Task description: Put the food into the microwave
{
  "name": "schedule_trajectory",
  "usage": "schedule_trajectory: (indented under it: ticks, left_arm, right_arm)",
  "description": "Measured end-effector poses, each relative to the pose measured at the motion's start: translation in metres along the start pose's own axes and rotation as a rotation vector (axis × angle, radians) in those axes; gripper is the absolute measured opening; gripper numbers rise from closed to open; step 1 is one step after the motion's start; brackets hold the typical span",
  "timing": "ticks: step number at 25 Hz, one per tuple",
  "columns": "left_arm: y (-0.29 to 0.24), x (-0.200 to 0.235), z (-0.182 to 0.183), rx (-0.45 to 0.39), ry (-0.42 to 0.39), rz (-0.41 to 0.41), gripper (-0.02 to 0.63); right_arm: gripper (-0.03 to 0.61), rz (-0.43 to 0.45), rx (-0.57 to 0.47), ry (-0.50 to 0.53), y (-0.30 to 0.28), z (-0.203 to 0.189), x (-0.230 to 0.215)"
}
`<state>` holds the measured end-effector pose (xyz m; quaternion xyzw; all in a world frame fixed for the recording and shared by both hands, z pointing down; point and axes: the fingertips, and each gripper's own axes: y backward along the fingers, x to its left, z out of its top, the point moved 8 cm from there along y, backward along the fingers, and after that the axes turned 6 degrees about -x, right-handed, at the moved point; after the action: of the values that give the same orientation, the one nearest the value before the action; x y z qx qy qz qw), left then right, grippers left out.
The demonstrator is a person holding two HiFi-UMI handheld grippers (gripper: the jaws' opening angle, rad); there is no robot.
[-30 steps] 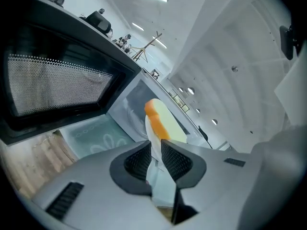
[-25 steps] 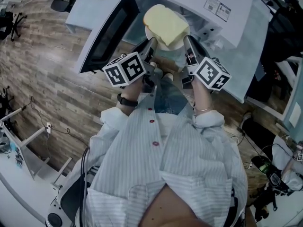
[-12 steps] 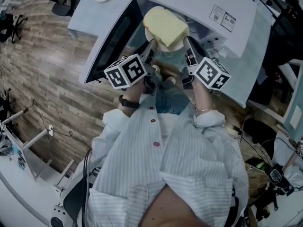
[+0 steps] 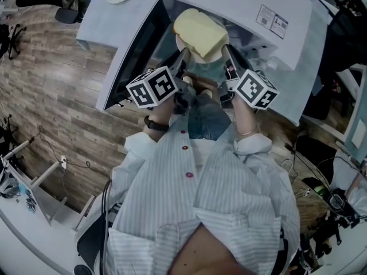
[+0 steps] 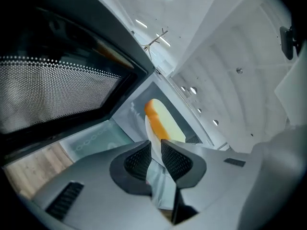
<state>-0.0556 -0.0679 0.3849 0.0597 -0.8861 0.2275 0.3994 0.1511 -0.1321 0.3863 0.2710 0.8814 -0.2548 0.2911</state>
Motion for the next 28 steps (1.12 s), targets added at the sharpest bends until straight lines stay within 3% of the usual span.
schedule_trajectory:
  ticks: [8, 18, 28]
  left_arm:
    - [-0.019, 0.014, -0.001, 0.052, -0.003, -0.028, 0.071]
    - [-0.057, 0.028, -0.005, 0.114, -0.066, -0.052, 0.071]
    - [-0.093, 0.030, -0.006, 0.131, -0.106, -0.073, 0.071]
  right_arm:
    - [0.063, -0.061, -0.017, -0.016, -0.007, -0.011, -0.011]
    - [0.063, -0.131, -0.047, -0.014, -0.023, -0.017, -0.036]
    - [0.063, -0.186, -0.093, -0.032, -0.036, -0.013, -0.059]
